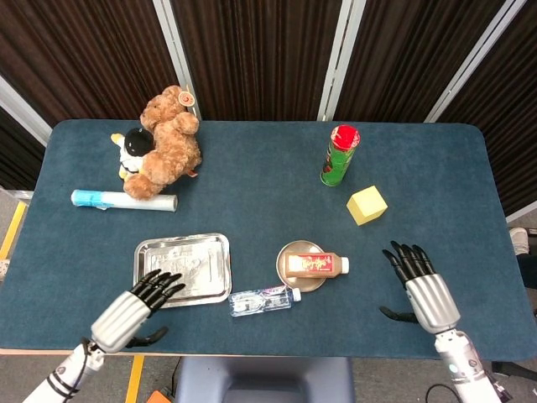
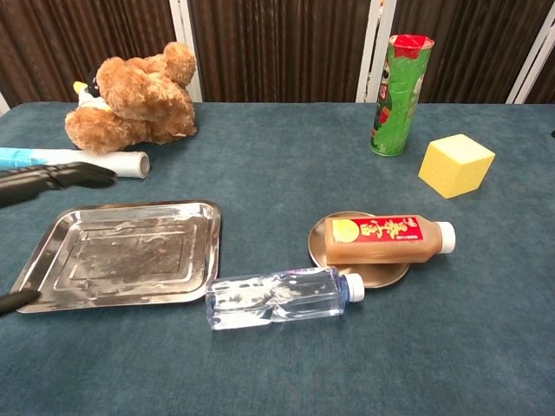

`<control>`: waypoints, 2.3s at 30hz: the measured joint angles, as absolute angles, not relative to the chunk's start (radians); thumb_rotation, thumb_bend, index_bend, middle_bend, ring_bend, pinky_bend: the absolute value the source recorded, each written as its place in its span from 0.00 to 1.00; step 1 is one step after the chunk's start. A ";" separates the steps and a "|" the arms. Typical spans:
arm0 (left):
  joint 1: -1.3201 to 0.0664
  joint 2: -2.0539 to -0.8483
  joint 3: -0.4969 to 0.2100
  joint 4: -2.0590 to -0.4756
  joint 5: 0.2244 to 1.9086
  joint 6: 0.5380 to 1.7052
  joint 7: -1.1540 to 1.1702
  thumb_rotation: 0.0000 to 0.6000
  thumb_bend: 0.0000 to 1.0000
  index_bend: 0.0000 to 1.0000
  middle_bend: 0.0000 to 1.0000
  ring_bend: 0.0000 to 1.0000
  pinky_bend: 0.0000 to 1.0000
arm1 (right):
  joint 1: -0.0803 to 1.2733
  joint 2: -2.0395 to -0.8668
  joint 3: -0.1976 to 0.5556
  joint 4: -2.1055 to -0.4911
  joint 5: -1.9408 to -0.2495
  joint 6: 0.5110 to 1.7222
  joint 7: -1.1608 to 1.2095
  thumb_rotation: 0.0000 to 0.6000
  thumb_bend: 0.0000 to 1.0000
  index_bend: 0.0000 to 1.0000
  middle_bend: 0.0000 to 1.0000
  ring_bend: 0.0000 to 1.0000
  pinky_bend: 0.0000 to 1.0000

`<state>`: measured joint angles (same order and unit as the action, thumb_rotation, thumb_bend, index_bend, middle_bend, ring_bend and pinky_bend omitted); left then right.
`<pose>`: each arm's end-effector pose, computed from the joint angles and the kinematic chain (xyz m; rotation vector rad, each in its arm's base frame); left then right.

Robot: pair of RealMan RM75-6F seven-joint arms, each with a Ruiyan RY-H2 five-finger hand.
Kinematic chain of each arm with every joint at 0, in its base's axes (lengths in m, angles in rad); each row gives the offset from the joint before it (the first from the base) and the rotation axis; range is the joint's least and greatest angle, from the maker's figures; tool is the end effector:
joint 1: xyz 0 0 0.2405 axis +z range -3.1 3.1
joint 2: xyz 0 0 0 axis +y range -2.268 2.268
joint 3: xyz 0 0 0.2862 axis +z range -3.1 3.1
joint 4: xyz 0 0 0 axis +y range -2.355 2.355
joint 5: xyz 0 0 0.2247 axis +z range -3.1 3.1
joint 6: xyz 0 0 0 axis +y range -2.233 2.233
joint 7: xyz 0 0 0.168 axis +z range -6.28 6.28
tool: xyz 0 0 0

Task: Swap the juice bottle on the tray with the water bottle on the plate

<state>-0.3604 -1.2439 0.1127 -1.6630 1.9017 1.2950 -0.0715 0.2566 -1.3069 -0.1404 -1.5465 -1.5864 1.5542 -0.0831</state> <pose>-0.2263 0.2158 0.0425 -2.0705 -0.9258 -1.2113 -0.2986 -0.2174 0.0758 1.6331 -0.8589 1.0336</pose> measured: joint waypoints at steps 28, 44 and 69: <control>-0.573 -1.788 -0.051 -1.432 1.562 0.918 0.241 1.00 0.31 0.00 0.00 0.01 0.17 | 0.174 -1.161 -0.113 -1.545 -1.676 1.540 0.077 1.00 0.18 0.00 0.00 0.00 0.02; -0.613 -1.924 -0.058 -1.211 1.600 1.034 0.159 1.00 0.49 0.59 0.70 0.63 0.72 | 0.167 -1.146 -0.095 -1.564 -1.677 1.490 0.060 1.00 0.18 0.00 0.00 0.00 0.01; -0.623 -1.540 0.055 -1.052 1.724 1.184 -0.341 1.00 0.57 0.58 0.65 0.58 0.63 | 0.158 -1.155 -0.105 -1.591 -1.712 1.442 0.011 1.00 0.18 0.00 0.00 0.00 0.01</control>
